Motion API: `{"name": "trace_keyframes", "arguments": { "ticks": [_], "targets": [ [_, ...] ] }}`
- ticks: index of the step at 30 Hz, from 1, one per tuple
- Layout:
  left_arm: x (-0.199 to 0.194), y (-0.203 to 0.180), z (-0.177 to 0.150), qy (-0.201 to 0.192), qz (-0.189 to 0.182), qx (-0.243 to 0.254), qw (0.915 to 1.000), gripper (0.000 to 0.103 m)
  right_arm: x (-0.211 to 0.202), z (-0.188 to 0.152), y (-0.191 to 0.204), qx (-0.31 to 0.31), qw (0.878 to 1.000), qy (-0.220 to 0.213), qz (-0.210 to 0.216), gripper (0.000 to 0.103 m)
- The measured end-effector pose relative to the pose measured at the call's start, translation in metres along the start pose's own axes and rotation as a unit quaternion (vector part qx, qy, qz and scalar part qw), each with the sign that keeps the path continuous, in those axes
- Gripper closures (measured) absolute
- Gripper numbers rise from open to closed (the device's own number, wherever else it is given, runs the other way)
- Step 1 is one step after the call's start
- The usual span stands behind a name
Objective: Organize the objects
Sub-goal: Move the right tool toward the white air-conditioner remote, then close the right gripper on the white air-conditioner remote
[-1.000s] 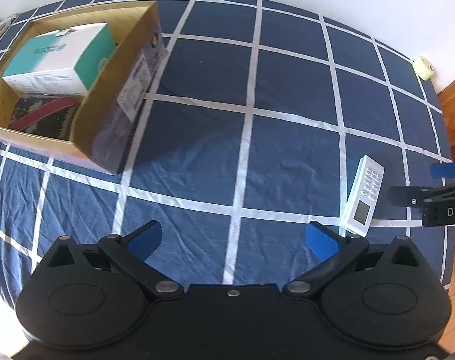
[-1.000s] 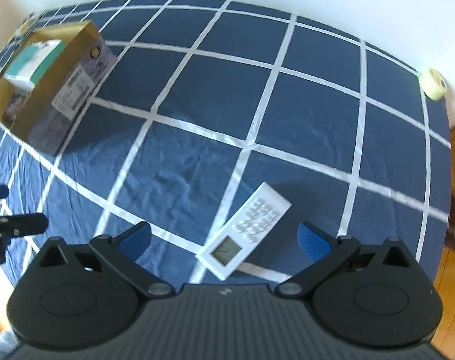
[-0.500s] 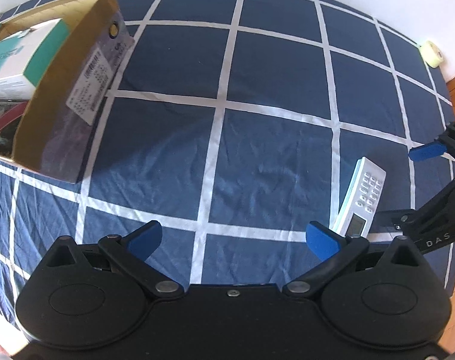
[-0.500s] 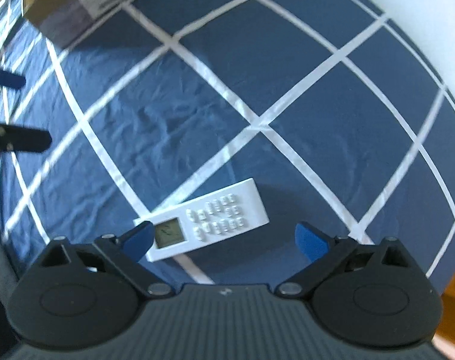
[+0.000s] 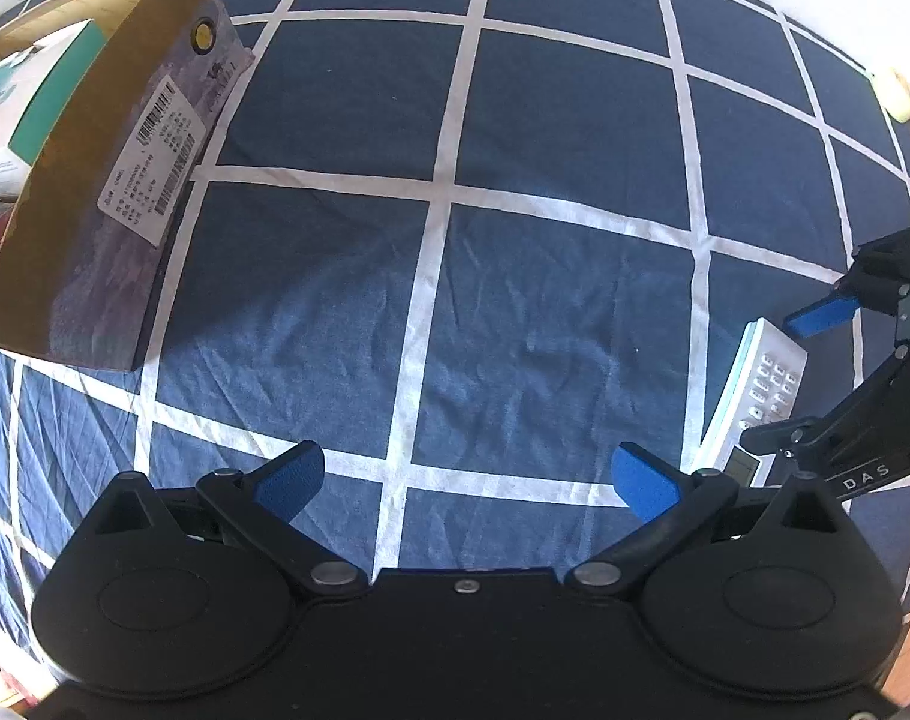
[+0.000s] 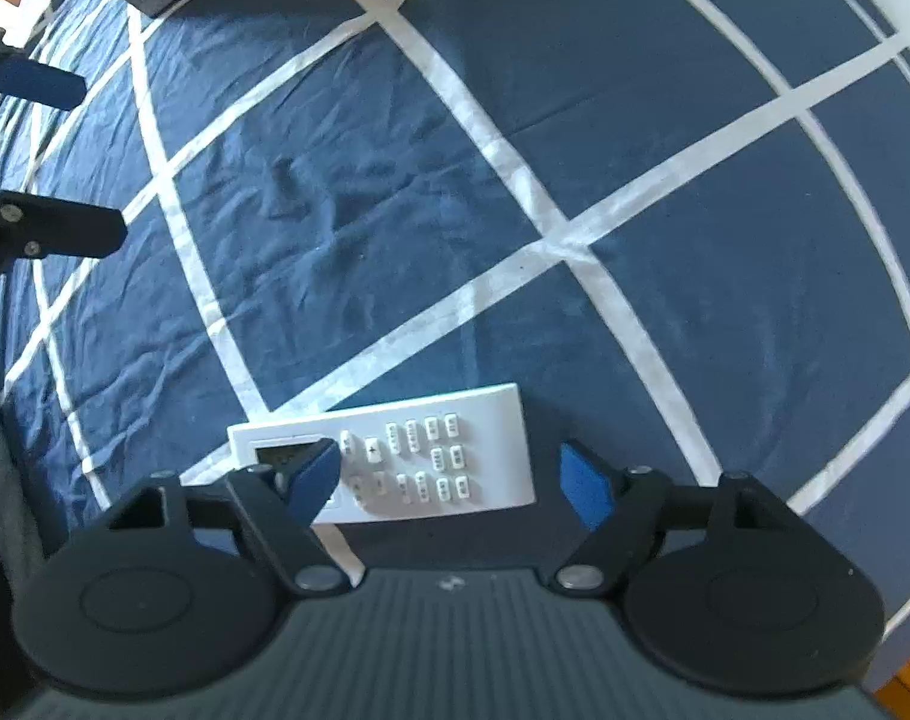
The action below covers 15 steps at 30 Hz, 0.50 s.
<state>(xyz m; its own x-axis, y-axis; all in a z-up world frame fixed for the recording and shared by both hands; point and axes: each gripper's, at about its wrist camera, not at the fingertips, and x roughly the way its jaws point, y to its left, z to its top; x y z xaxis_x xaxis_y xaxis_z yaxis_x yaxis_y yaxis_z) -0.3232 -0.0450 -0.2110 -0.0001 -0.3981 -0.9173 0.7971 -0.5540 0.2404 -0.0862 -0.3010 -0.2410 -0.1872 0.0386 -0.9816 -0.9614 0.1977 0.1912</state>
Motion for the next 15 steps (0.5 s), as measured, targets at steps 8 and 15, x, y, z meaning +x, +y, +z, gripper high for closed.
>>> {"name": "trace_keyframes", "arguments": {
  "ticks": [8,15],
  "targets": [
    [0.003,0.005,-0.002,0.004,-0.004,-0.005,1.0000,0.000,0.001,0.002,-0.005,0.003,1.000,0.000,0.025,0.033],
    [0.000,0.008,-0.007,0.000,-0.015,-0.014,0.9998,0.000,-0.001,-0.009,-0.007,0.075,0.997,0.005,0.021,0.035]
  ]
}}
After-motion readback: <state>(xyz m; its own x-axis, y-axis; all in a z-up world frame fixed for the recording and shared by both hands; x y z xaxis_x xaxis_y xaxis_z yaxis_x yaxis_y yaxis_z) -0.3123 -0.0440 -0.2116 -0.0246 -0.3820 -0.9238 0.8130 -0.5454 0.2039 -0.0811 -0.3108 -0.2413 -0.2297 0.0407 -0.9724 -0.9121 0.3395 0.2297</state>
